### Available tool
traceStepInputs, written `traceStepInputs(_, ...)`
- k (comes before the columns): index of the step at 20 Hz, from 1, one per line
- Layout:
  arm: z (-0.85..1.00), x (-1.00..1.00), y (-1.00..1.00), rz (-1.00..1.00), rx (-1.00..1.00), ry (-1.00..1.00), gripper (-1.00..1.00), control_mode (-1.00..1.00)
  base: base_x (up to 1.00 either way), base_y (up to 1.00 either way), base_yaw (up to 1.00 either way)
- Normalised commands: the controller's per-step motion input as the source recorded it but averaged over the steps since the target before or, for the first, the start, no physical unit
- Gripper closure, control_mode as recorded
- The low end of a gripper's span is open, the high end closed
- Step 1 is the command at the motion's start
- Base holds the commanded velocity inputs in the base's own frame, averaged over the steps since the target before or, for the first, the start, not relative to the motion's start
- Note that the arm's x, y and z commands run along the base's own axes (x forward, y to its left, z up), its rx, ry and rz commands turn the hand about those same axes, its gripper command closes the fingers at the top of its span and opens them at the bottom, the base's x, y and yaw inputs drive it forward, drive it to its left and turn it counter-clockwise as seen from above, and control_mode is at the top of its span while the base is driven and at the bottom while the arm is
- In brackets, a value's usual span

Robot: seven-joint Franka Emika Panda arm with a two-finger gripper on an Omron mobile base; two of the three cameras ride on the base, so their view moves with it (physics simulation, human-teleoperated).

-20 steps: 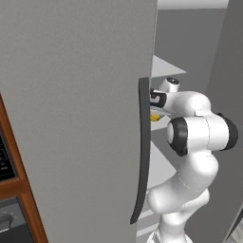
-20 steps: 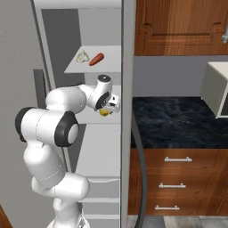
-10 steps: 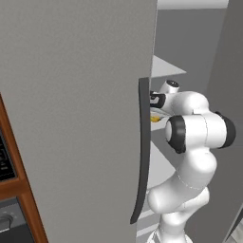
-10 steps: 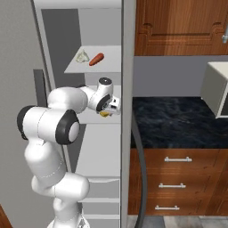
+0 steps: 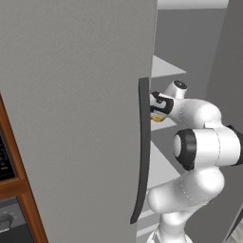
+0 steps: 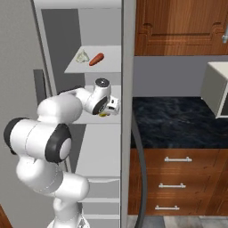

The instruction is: Take the garlic and lemon from the second highest rack and move them to the highest rack where the carrot and garlic are located, to maximize freezer space. Close the freezer door after rearranging.

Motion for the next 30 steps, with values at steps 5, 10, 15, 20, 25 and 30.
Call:
traceStepInputs(5,0.56,-0.72,0.16,-0.07,0.00,-0.23,1.00,-1.00,0.00,0.00,0.00)
traceStepInputs(10,0.73,-0.59,0.09,-0.03,0.00,-0.19,1.00,-1.00,0.00,0.00,0.00)
traceStepInputs(15,0.95,-0.50,0.00,-0.21,0.03,-0.10,1.00,-1.00,0.00,0.00,0.00)
traceStepInputs(20,1.00,-0.28,0.00,-0.24,0.13,-0.14,1.00,-1.00,0.00,0.00,0.00)
traceStepInputs(25,1.00,-0.07,-0.02,-0.13,0.15,-0.34,1.00,-1.00,0.00,0.00,0.00)
traceStepInputs(30,0.85,0.08,-0.05,-0.04,0.16,-0.13,1.00,-1.00,0.00,0.00,0.00)
